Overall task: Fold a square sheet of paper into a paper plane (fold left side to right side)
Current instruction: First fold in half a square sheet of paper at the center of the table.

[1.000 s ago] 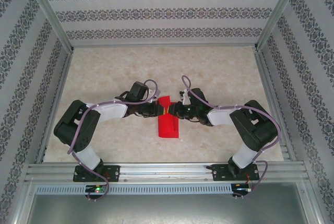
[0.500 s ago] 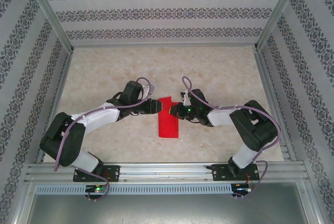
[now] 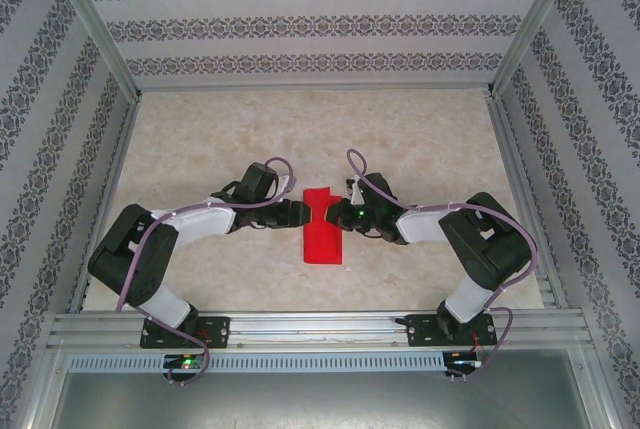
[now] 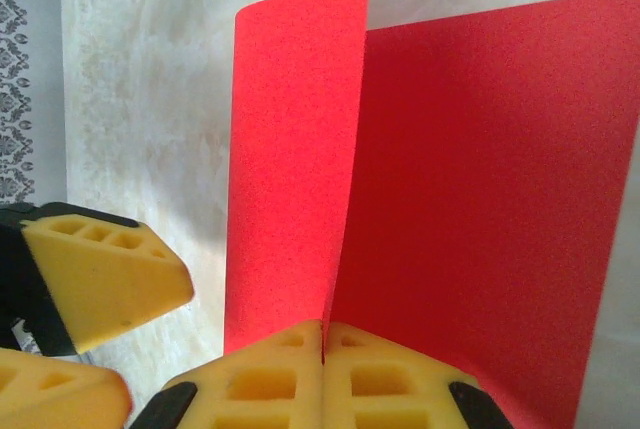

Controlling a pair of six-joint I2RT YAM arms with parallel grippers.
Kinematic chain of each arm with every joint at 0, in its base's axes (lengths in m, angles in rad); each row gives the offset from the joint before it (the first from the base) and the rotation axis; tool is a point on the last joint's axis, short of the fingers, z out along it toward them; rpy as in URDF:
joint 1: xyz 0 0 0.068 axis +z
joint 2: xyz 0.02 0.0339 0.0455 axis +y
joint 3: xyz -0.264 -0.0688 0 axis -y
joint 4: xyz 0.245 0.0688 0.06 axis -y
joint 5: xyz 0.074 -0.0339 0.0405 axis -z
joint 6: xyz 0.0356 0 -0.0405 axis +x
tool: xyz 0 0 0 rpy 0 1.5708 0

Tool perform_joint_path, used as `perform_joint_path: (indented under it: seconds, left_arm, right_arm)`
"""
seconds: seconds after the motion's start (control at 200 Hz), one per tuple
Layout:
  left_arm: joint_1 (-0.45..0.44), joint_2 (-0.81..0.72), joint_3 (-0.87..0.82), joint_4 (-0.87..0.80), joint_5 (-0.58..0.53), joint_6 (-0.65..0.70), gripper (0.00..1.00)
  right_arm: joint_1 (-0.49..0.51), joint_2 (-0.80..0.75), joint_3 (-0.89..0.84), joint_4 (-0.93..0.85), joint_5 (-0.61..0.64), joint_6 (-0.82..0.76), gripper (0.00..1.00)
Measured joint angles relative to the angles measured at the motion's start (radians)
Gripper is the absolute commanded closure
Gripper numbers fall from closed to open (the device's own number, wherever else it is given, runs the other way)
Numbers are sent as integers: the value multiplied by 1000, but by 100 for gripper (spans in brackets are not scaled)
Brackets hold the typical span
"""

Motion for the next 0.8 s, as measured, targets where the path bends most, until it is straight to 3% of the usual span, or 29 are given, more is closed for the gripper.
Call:
perform_joint_path:
  seconds: [0.455, 0.799]
  left_arm:
    - [-26, 89, 14, 38, 24, -23, 46]
    - [-31, 132, 34, 47, 21, -38, 54]
  right_arm:
    - [0, 0, -11, -18, 21, 0, 93]
    - [0, -2, -16, -31, 33, 0, 88]
